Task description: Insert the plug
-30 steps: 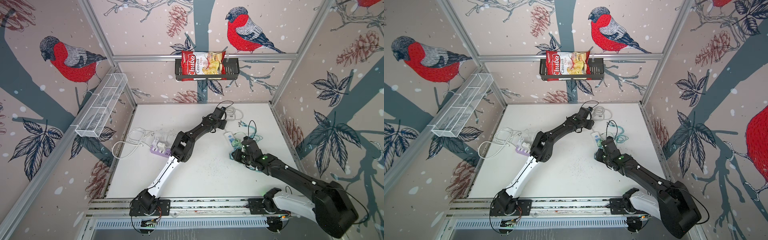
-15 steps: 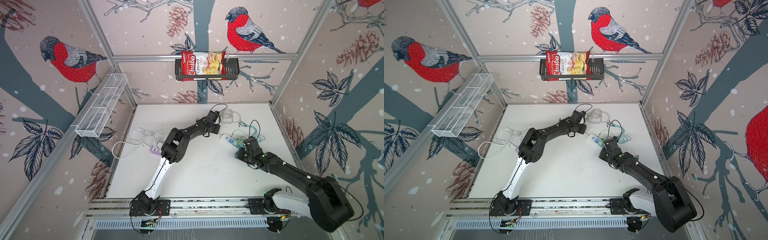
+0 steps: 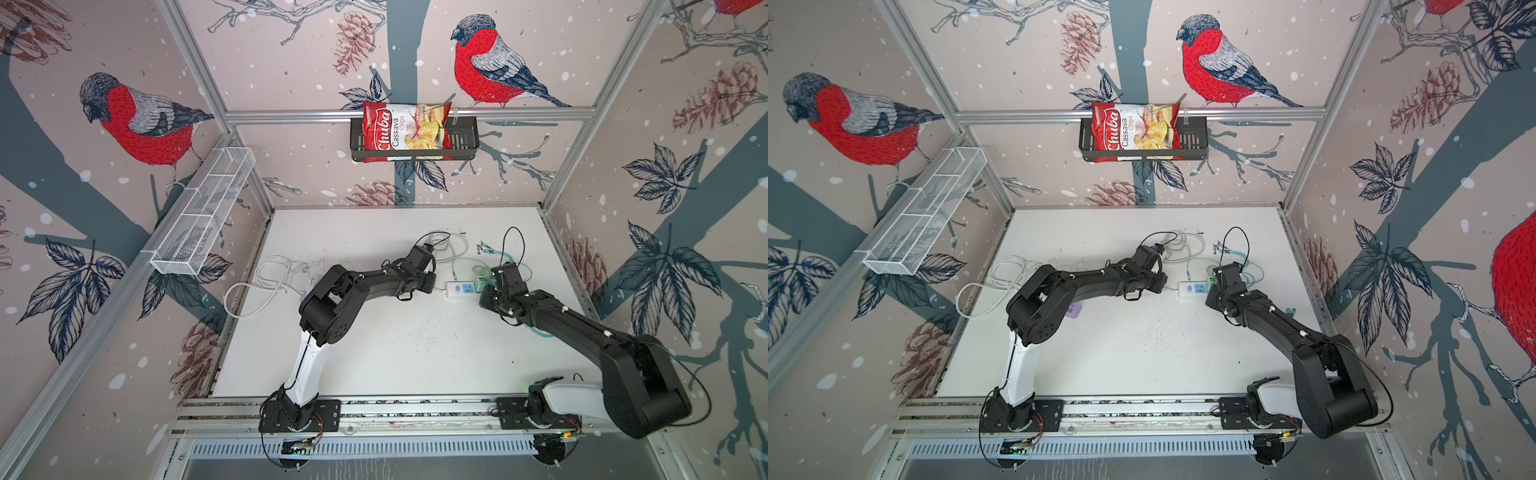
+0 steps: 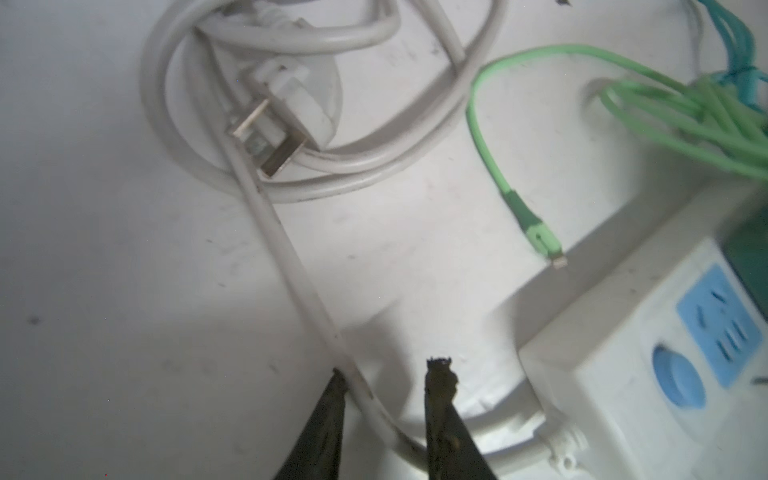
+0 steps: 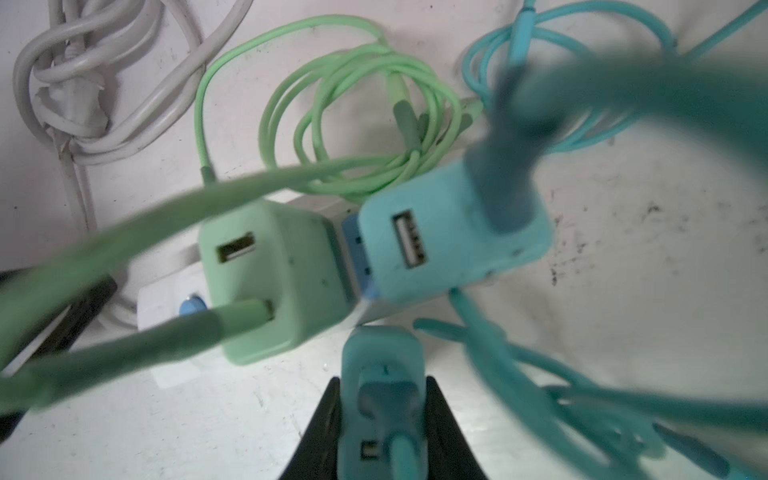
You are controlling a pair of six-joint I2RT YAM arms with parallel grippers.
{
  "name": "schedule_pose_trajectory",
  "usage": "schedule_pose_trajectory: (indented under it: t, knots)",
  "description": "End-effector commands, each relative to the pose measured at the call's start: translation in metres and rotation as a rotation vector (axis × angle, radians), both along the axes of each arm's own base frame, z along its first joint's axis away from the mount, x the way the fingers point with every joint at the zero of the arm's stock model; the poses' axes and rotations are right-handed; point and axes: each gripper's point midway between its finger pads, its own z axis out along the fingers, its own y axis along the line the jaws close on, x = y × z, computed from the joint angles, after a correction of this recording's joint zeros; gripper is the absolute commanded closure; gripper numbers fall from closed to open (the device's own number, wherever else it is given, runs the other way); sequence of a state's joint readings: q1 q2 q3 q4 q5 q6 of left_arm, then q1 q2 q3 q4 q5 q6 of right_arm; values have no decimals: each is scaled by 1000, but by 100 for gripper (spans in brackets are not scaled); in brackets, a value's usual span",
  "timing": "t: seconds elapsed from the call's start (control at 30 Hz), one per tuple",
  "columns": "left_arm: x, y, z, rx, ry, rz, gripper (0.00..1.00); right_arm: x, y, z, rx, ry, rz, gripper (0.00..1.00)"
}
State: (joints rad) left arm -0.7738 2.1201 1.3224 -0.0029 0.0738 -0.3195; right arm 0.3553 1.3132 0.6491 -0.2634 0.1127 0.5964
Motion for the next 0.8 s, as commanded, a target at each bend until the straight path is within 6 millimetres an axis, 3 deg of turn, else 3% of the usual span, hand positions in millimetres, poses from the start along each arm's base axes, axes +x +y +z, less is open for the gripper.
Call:
schedule_pose_trajectory:
  t: [0.0, 0.17, 0.4, 0.53, 0.63, 0.77]
  knots:
    - [-75, 26, -50, 134, 290, -10, 69, 6, -8, 3, -52, -15, 16, 94]
    - [-98, 30, -53, 122, 308, 4, 69, 5, -10, -1, -48, -7, 25, 94]
    - [-92, 32, -47, 136, 280, 16, 69, -10, -14, 1, -49, 7, 33, 94]
    - [-89, 27, -30, 111, 251, 7, 69, -17, -12, 20, -18, -32, 62, 94]
    - [-87, 25, -18, 94, 225, 2, 68, -17, 0, 35, 48, -72, 111, 94]
    - [-88, 20, -6, 49, 208, -21, 67, -16, -3, 42, 68, -72, 79, 93]
